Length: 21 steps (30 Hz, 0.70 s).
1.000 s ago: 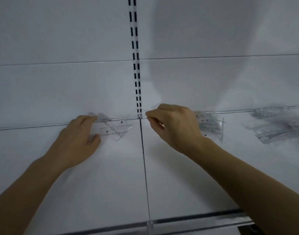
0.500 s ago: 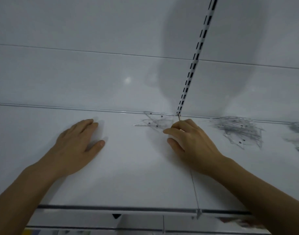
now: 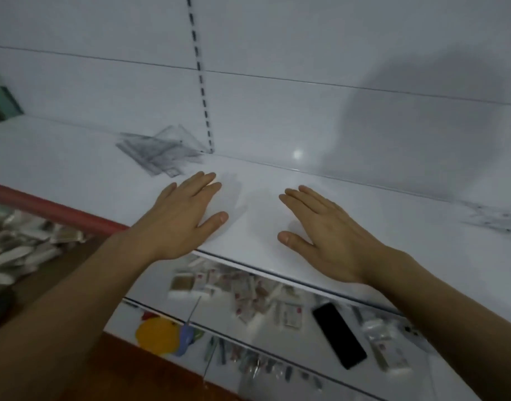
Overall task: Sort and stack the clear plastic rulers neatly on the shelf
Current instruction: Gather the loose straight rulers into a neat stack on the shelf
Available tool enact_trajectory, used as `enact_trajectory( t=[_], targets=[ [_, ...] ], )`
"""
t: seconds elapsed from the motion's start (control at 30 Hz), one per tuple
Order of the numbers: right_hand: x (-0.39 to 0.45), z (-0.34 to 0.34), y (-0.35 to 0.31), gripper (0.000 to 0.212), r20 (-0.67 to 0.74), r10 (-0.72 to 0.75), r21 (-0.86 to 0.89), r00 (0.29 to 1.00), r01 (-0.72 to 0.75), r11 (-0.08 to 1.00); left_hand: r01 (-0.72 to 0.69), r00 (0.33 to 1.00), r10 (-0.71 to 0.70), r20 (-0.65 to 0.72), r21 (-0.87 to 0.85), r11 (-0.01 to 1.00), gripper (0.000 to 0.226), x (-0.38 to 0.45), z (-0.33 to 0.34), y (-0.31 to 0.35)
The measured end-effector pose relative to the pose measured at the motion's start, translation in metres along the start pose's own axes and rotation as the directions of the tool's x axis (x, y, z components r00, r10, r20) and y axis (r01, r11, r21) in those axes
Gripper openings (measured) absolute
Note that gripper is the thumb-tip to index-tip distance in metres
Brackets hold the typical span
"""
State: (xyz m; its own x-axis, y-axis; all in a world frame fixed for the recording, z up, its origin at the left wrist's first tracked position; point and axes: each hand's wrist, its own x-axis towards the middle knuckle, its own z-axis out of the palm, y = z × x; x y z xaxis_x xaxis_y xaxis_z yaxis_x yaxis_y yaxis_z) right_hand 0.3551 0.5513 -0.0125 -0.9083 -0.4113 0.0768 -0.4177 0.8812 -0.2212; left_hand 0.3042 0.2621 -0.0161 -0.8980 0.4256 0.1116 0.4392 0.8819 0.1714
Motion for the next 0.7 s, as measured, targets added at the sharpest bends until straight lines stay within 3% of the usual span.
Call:
enact_trajectory(
  t=[0.27,0.47,0.57,0.7],
  targets=[
    [0.139,0.043,-0.123,0.078,0.051,-0.149,0.027,0.988,0.147,0.989,0.204,0.979,-0.204,-0.014,-0.037,0.978,0.07,-0.062,-0.043,-0.134],
    [0.215,0.062,-0.16,0.078,0.06,-0.193,0.004,0.979,0.193,0.981,0.235,0.972,-0.236,-0.003,-0.058,0.97,0.07,-0.053,-0.042,-0.21],
    [0.247,0.068,-0.166,0.073,0.02,-0.203,-0.009,0.979,0.203,0.979,0.202,0.979,-0.202,0.012,-0.055,0.978,0.071,-0.033,-0.039,-0.245],
    [0.296,0.067,-0.164,0.059,-0.15,-0.156,-0.013,0.976,0.156,0.988,0.155,0.988,-0.152,0.04,-0.096,0.983,0.072,-0.001,-0.039,-0.29]
  ],
)
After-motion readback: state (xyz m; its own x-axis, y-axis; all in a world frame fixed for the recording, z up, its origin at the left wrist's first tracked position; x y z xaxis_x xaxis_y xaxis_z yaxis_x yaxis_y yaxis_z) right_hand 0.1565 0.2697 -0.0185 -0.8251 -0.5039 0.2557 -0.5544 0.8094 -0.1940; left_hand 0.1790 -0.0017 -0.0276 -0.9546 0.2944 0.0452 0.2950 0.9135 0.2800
